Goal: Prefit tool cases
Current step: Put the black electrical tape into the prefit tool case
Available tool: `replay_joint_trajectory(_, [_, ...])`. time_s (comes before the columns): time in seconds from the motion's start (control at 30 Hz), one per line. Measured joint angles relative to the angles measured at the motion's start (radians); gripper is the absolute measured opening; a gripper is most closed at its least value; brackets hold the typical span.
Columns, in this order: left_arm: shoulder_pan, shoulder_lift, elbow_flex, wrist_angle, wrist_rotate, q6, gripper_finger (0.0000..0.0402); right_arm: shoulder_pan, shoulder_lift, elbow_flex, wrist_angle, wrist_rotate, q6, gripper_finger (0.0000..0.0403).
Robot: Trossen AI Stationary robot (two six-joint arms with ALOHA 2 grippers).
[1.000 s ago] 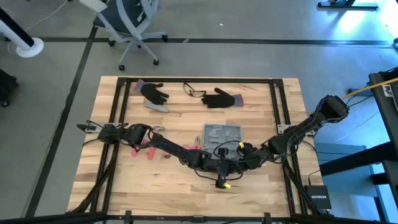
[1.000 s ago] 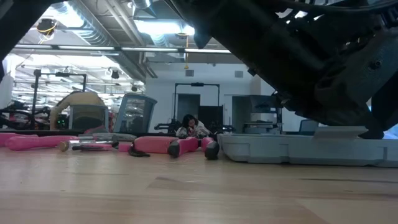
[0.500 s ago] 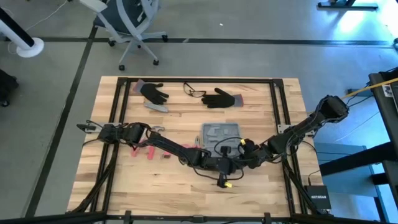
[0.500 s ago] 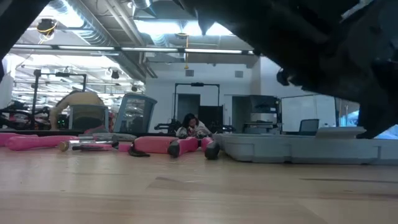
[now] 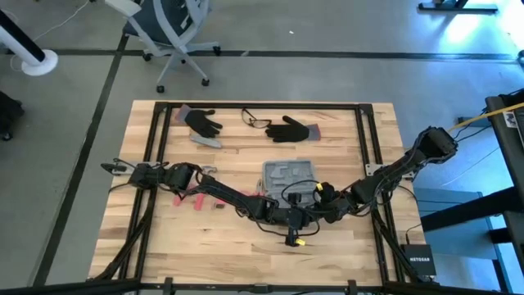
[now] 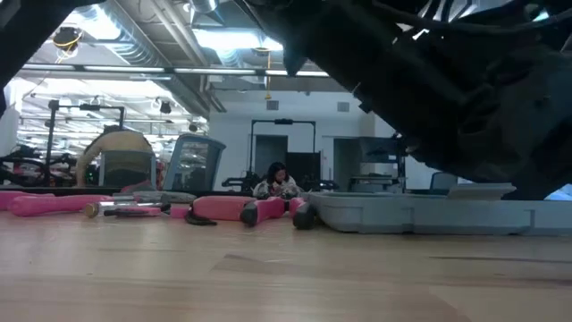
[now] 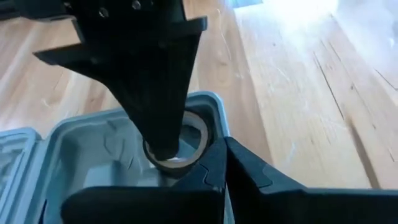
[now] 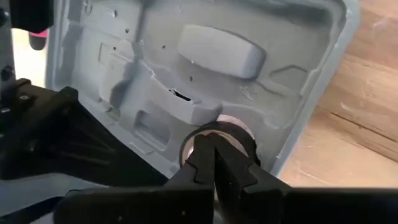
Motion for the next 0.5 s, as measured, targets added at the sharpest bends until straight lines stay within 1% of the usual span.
replay_joint_trajectory(0.17, [0.002, 0.021, 0.005, -0.006, 0.000, -0.049, 0.0000, 0.000, 0.001, -0.001, -0.003, -0.006, 0.000, 0.0000])
replay_joint_trajectory(0.5, [-0.017, -0.011, -0.002, -0.020, 0.001, -0.028, 0.0000, 0.002, -0.020, 0.015, 0.003, -0.029, -0.019, 0.0000])
